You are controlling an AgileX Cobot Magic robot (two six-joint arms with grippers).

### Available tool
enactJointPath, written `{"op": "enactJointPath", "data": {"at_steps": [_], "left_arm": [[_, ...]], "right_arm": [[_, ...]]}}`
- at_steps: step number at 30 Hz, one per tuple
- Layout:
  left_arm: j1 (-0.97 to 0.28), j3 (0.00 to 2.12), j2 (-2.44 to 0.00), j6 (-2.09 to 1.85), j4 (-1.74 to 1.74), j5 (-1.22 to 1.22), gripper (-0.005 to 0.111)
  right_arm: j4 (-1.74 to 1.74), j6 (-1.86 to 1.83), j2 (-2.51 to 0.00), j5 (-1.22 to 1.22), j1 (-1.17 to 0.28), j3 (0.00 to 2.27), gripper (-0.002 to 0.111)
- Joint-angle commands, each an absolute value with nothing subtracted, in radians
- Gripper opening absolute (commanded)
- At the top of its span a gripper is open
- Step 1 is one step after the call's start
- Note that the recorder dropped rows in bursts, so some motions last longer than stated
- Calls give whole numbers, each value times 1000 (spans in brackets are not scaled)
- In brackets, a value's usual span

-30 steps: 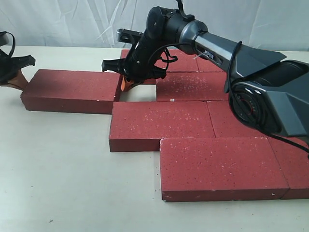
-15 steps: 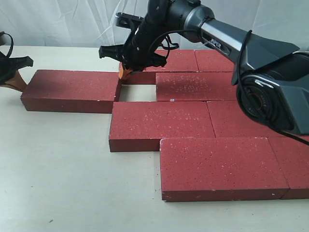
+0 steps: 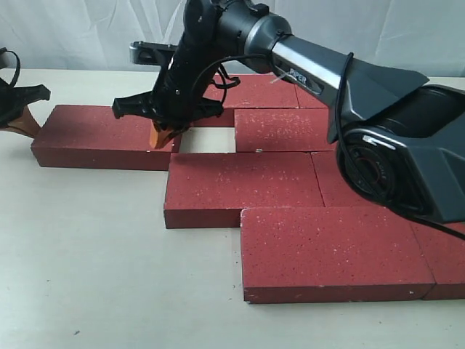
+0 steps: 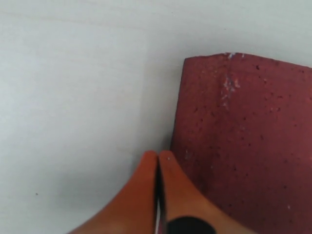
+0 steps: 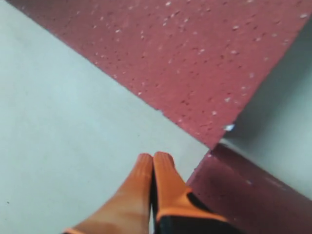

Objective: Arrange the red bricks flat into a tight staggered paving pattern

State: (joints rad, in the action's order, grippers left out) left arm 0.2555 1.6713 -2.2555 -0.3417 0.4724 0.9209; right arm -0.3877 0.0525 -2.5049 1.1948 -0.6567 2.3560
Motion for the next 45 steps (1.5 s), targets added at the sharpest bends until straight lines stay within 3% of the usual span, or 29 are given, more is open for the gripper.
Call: {"op": "enactJointPath", "data": {"at_steps": [1, 31, 45], "left_arm": [[257, 1673, -2251, -336, 479, 913, 0], [257, 1673, -2251, -336, 481, 924, 0], [246, 1673, -2278, -363, 553, 937, 0]], "right_arm": [[-382, 38, -2511, 1206, -682, 2358, -1], [-264, 59, -2562, 1129, -688, 2358, -1], [-349, 67, -2448, 1062, -655, 2358, -1]]}}
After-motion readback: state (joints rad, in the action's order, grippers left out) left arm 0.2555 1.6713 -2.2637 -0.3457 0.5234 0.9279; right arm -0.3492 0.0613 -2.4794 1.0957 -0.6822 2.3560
